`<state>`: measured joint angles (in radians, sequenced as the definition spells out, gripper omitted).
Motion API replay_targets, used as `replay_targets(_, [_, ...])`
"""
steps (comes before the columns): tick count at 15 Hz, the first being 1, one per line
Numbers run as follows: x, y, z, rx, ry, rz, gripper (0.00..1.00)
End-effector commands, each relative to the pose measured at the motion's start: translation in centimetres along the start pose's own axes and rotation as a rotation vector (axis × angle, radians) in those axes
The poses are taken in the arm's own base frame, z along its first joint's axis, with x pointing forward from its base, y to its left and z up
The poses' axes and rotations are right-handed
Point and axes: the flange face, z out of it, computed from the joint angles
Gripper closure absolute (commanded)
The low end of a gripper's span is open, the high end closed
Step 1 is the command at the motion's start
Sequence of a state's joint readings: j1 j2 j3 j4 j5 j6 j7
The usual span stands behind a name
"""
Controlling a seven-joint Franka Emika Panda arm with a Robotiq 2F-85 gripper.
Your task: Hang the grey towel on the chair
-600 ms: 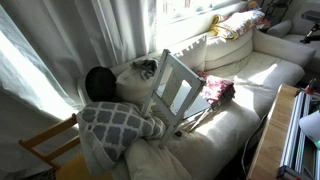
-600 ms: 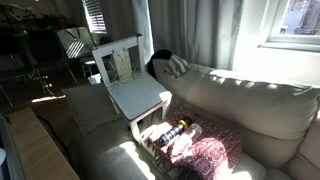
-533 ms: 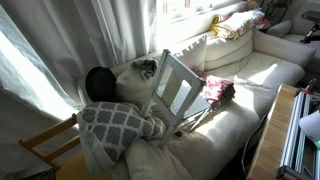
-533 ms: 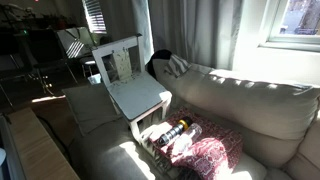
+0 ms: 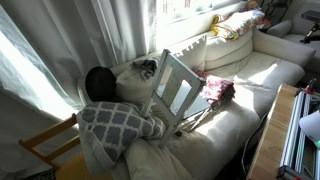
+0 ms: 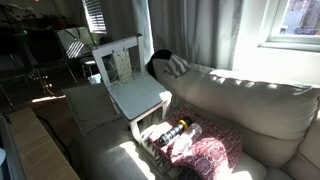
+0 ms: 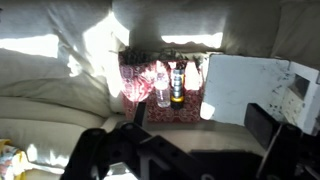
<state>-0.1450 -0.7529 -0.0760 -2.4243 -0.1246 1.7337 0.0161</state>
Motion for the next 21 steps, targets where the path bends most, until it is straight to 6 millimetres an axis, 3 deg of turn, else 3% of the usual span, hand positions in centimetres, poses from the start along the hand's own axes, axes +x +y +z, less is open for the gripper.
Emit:
replay_targets(1, [5.3, -4.7, 4.4, 0.182, 0.068, -0.014, 0.0])
replay_targets(7, [13.9, -12.9, 11.7, 0.427, 0.252, 0.023, 0.0])
replay_targets(9, [15.7, -14.6, 14.4, 0.452, 0.281, 0.046, 0.0])
replay_targets(10, [13.2, -13.3, 11.9, 0.423, 0.274, 0.033, 0.0])
replay_targets(12, [14.7, -14.6, 14.2, 0.431, 0.272, 0.043, 0.0])
replay_targets(14, [15.5, -14.8, 14.7, 0.433, 0.269, 0.048, 0.0])
replay_targets(17, [15.7, -14.7, 14.3, 0.435, 0.278, 0.05, 0.0])
replay_targets(21, [19.5, -13.1, 17.4, 0.404, 0.333, 0.253, 0.0])
